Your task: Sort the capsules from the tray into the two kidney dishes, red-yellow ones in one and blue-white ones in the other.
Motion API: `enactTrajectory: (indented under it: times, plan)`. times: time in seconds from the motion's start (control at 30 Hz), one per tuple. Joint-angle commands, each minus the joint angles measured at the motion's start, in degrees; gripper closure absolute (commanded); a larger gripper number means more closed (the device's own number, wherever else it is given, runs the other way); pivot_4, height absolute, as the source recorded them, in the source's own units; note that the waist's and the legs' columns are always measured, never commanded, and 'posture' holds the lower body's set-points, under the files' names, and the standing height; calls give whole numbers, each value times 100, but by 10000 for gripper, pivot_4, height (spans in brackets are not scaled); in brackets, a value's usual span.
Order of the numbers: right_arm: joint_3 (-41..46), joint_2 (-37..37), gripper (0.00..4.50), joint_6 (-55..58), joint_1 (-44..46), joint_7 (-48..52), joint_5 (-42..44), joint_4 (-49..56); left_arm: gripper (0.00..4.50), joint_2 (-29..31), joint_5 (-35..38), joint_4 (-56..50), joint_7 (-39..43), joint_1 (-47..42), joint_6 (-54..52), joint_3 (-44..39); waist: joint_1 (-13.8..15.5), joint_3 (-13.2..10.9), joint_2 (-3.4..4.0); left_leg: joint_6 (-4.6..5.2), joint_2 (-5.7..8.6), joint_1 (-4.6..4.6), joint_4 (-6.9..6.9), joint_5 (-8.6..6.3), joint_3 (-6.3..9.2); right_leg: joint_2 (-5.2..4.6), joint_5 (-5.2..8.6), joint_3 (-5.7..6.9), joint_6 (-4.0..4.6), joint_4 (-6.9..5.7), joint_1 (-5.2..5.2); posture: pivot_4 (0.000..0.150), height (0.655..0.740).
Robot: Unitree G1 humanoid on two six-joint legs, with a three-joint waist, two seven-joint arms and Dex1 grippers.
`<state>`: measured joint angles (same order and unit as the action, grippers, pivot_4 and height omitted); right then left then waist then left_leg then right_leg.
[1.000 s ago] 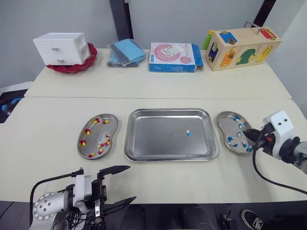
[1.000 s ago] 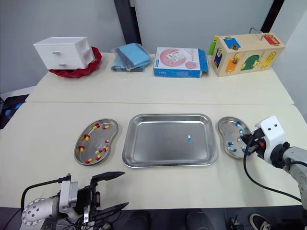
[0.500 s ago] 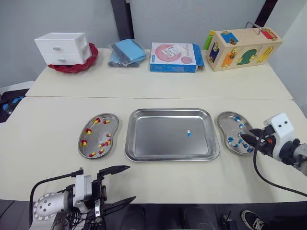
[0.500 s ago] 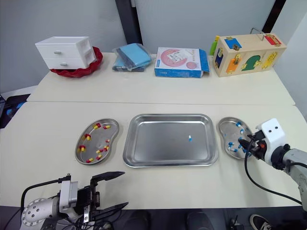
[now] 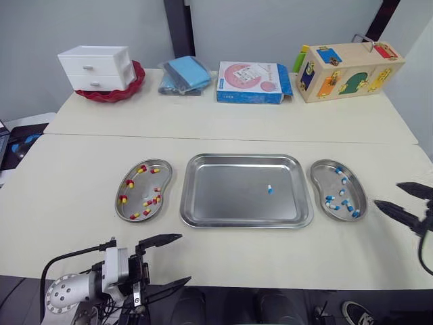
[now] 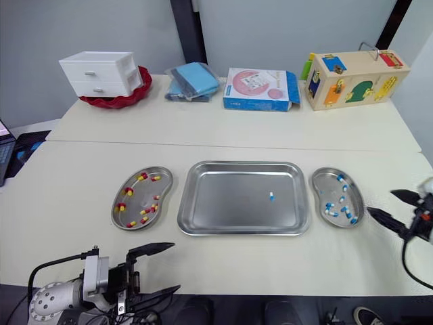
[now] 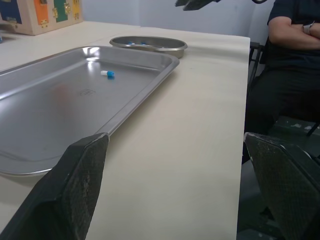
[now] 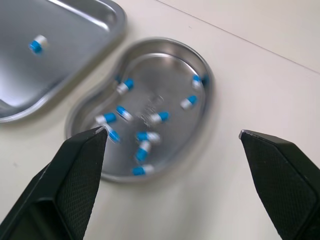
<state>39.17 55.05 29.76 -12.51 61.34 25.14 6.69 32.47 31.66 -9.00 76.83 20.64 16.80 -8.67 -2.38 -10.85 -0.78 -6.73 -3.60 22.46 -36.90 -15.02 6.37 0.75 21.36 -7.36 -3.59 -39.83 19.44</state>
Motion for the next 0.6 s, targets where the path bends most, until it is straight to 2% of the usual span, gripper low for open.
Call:
enactTrajectory:
  times: [0.03,0.3,0.6]
  plan:
    - [363,285,380,-549,-207,480,-135,-481,0,-8,107,-84,-31,36,64,-60,-1,0,0,0,0,-5,1,0,-1,0,0,-1,0,0,-4,1500,7400]
    - [247,725,380,-1537,-311,877,-559,-1600,0,-1,107,-52,-30,59,78,-97,-77,0,0,0,0,-18,2,0,-6,0,1,-6,-1,2,-16,1500,7400]
    - [77,714,380,-1566,-188,910,-543,-1456,0,19,108,-55,-79,68,48,-157,-84,0,2,0,1,-17,1,0,-7,0,1,-8,-1,4,-18,1500,7400]
